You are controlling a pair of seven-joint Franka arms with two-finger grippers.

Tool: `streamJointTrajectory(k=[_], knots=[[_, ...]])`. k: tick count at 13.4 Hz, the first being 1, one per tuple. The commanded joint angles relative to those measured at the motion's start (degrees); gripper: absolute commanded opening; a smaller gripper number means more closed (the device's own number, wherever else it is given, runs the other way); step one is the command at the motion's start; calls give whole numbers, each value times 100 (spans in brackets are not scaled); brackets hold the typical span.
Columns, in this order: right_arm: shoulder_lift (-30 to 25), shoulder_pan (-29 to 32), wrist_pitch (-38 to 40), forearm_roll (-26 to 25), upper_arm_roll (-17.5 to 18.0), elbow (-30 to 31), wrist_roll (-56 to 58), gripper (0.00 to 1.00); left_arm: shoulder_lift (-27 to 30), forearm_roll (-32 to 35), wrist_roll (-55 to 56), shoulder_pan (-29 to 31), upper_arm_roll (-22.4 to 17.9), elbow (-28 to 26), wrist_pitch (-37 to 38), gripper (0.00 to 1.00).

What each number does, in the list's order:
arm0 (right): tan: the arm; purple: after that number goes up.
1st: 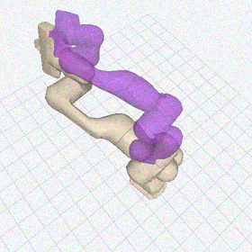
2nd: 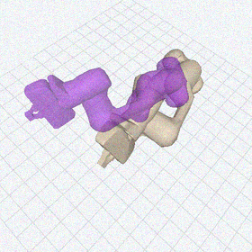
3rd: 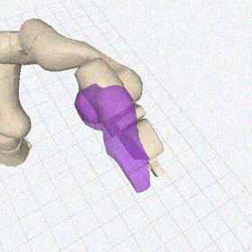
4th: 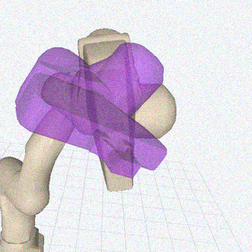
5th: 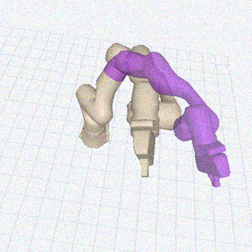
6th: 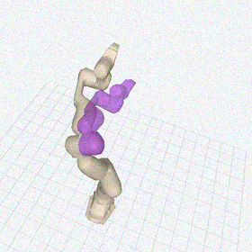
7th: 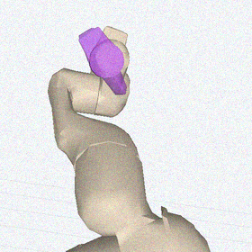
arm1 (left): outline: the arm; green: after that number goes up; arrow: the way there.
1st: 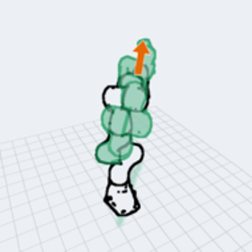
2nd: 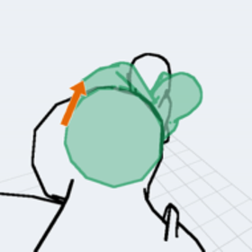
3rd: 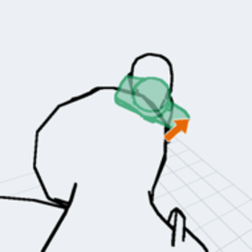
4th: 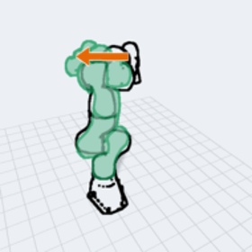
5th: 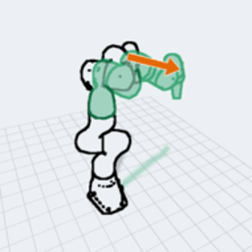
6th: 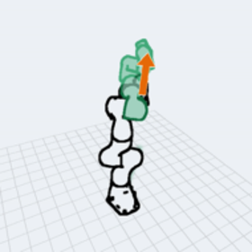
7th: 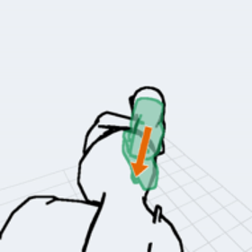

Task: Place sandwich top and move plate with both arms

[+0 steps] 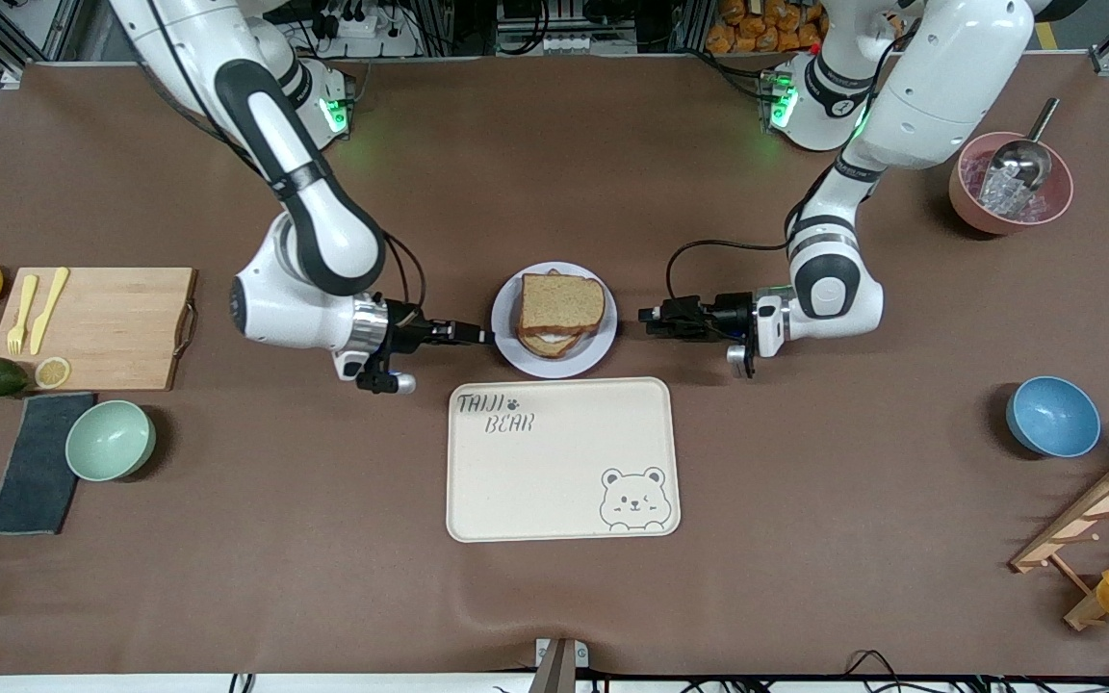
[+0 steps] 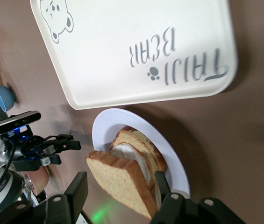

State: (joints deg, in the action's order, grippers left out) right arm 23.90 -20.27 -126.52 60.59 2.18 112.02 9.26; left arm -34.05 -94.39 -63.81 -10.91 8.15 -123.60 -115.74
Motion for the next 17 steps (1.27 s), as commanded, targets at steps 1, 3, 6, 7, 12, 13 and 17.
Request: streamJointTrajectory(k=[1, 3, 6, 7, 12, 13, 17], knots=[[-279, 610, 608, -861, 63, -154, -336, 69, -225, -255, -167, -148, 3, 205, -97, 63], [-351, 1162, 1074, -1459, 80, -373, -415, 84, -304, -255, -254, -218, 3, 249, -202, 62], [-377, 1734, 1717, -2365, 72, -786, -398, 89, -453, -526, -369, -367, 3, 380, -247, 61], [-421, 1884, 1823, -2655, 72, -892, -407, 90, -515, -649, -396, -437, 3, 416, -290, 61], [-772, 2308, 2166, -3833, 45, -1200, -354, 100, -682, -817, -536, -560, 3, 574, -405, 54], [-868, 2351, 2175, -4210, 54, -1270, -337, 100, -691, -922, -536, -631, 3, 574, -405, 53], [-992, 2369, 3122, -5390, 37, -2288, -144, 100, -735, -1028, -632, -710, 3, 601, -423, 45]])
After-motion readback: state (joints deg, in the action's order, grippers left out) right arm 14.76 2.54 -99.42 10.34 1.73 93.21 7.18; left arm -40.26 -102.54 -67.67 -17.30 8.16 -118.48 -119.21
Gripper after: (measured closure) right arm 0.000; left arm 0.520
